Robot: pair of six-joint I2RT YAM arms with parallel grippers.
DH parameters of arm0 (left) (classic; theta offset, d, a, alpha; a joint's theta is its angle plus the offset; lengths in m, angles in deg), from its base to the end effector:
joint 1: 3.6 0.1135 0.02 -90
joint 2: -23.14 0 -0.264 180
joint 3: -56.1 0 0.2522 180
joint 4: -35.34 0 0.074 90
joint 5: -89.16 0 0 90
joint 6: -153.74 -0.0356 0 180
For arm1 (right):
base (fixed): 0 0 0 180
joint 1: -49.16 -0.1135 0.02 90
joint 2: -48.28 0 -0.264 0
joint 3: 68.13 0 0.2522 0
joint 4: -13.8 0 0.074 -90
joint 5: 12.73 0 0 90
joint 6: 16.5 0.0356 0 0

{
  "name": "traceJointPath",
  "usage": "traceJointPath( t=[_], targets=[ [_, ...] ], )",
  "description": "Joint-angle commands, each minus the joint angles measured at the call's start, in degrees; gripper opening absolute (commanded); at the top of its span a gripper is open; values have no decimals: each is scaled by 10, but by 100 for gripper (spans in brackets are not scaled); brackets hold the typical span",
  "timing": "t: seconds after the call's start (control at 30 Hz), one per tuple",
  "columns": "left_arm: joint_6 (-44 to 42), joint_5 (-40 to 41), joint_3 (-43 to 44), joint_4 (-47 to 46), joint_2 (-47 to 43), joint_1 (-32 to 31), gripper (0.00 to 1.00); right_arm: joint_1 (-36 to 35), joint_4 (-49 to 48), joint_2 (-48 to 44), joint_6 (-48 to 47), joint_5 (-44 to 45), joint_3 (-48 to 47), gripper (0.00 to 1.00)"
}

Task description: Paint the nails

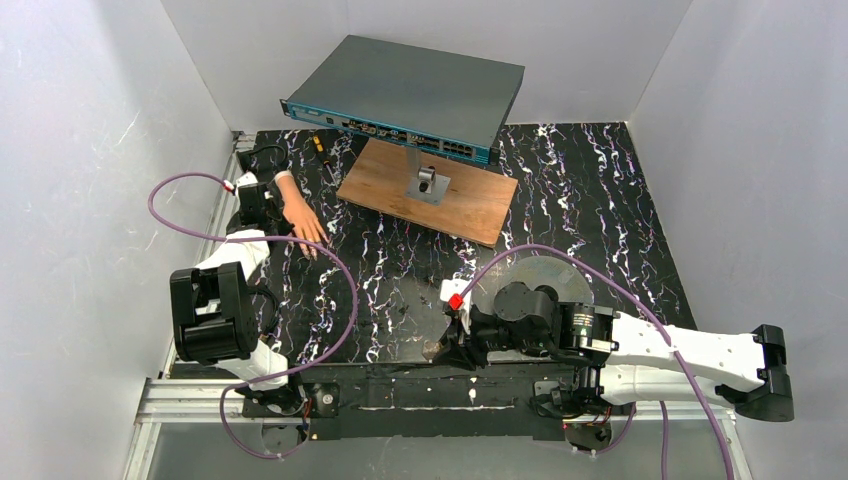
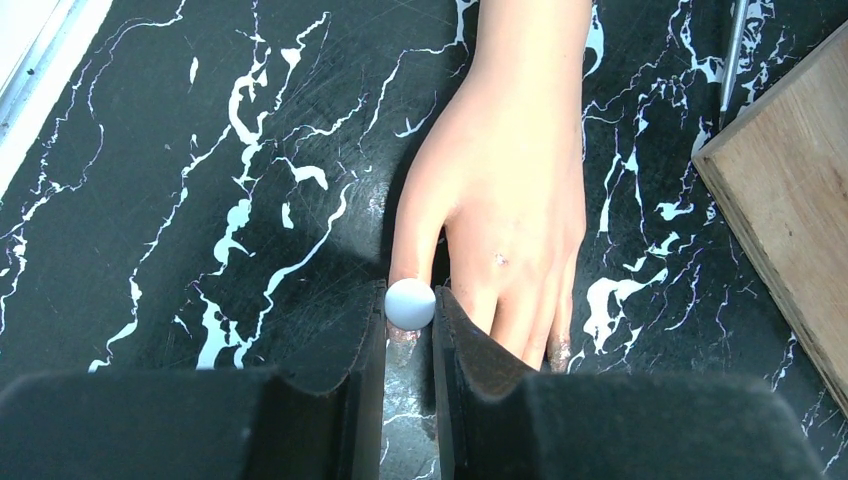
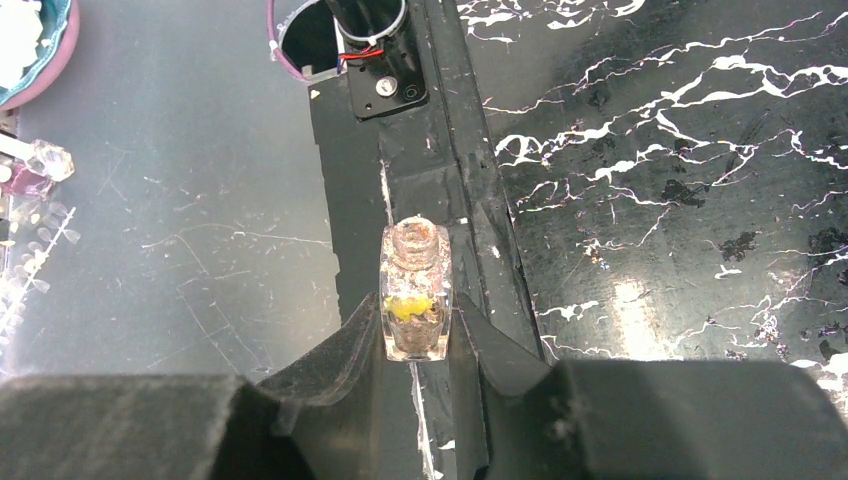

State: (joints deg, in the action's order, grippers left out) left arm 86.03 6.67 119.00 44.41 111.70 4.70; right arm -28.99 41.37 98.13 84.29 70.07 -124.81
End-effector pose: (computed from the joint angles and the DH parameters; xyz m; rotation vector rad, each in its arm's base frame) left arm 0.3264 0.0523 0.2059 -0.6443 2.0732 0.0030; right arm 0.0372 0.1990 0.3066 -1.2455 1.7037 1.1147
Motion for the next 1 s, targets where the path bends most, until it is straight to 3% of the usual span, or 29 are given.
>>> traceJointPath(
  t=[0.0, 0.97],
  targets=[
    [-6, 6, 8, -4, 1, 3, 0, -6, -3, -6, 6, 8, -13, 1],
    [-40, -49, 35, 102, 9, 2, 0, -30, 7, -30, 11, 32, -14, 1]
  ],
)
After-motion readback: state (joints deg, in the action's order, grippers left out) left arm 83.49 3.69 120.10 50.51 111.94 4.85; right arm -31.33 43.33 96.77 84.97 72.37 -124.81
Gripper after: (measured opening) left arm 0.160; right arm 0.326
